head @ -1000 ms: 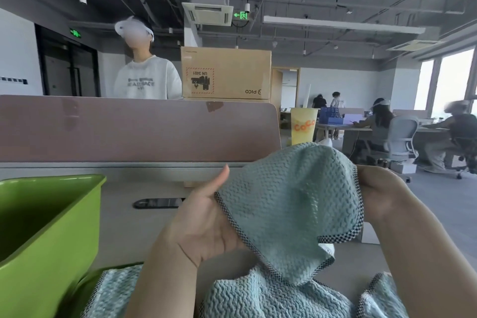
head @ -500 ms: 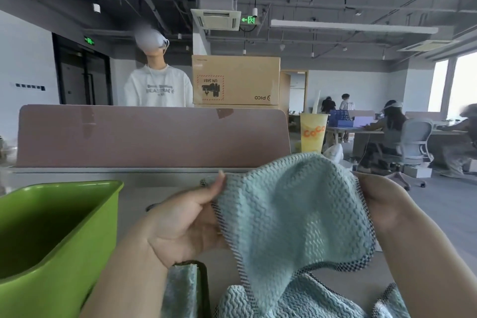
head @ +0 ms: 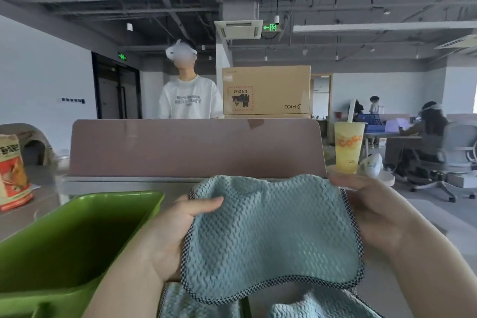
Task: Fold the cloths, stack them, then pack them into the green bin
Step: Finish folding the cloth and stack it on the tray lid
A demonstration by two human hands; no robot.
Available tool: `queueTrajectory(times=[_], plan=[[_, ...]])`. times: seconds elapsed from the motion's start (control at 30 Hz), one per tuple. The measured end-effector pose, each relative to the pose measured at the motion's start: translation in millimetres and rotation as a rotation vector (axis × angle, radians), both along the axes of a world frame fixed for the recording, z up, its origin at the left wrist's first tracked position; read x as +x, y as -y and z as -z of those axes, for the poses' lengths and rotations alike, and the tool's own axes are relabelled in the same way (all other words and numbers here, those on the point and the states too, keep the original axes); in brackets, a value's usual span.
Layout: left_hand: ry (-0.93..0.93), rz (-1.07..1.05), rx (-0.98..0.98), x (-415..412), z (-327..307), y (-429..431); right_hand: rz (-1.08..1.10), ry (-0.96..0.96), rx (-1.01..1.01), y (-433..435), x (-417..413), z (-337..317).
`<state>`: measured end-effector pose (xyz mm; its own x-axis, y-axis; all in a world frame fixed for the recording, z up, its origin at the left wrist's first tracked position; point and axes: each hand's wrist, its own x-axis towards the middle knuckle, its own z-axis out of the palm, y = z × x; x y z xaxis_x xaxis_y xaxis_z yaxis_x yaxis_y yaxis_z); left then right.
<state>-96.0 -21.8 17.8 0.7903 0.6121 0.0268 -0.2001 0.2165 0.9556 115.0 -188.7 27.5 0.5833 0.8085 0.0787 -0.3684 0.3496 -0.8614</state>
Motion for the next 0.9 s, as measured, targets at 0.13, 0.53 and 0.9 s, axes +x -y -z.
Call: queueTrajectory(times=[0.13,0.53,0.9], plan=[[-0.041,-0.2,0.145,-5,2,-11,-0.085,0.148,-0.067,13,5,-3],[-0.275,-0.416,0.449,-11,1,-19,-0.021,0.352,-0.182,4,-2,3],[-0.05,-0.541,0.575,-15,-1,-26,0.091,0.482,0.099,14,9,1]])
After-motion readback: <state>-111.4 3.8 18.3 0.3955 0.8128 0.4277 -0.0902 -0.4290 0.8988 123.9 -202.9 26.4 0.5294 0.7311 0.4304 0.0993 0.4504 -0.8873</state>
